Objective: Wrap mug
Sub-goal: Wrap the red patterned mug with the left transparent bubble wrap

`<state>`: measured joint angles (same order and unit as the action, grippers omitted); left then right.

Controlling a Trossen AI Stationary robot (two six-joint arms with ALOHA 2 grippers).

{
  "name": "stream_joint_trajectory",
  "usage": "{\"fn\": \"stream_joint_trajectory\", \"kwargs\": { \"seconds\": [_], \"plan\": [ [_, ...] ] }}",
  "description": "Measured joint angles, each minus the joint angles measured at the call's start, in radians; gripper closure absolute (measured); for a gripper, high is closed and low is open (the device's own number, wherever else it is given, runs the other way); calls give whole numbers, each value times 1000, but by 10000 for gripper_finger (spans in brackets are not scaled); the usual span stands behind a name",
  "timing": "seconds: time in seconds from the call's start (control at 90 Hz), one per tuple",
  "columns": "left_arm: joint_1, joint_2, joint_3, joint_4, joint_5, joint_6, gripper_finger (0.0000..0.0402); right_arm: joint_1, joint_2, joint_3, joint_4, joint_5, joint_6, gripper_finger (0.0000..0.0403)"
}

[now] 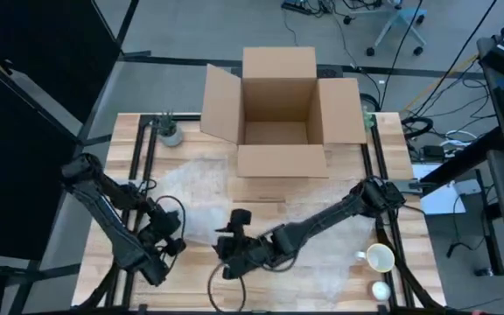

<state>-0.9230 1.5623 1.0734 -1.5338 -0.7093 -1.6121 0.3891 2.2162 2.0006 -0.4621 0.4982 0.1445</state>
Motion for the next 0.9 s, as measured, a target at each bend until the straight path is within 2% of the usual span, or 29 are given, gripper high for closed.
{"fn": "stream_joint_trajectory", "kwargs": {
  "seconds": [0.122,0.322,0.533,0.644,0.9],
  "plan": [
    [0,0,-43,40,-3,-52,401,-73,0,0,65,-89,-64,206],
    [-8,0,-88,103,-7,-58,401,-168,52,2,212,-308,-125,206],
    [-7,0,-121,142,-2,-58,397,-211,116,-1,260,-348,-165,206],
    [-7,0,-128,141,35,-58,371,-223,144,-1,293,-348,-179,206],
    [-7,-68,-65,128,55,7,272,-234,142,-1,327,-347,-190,206]
  ]
}}
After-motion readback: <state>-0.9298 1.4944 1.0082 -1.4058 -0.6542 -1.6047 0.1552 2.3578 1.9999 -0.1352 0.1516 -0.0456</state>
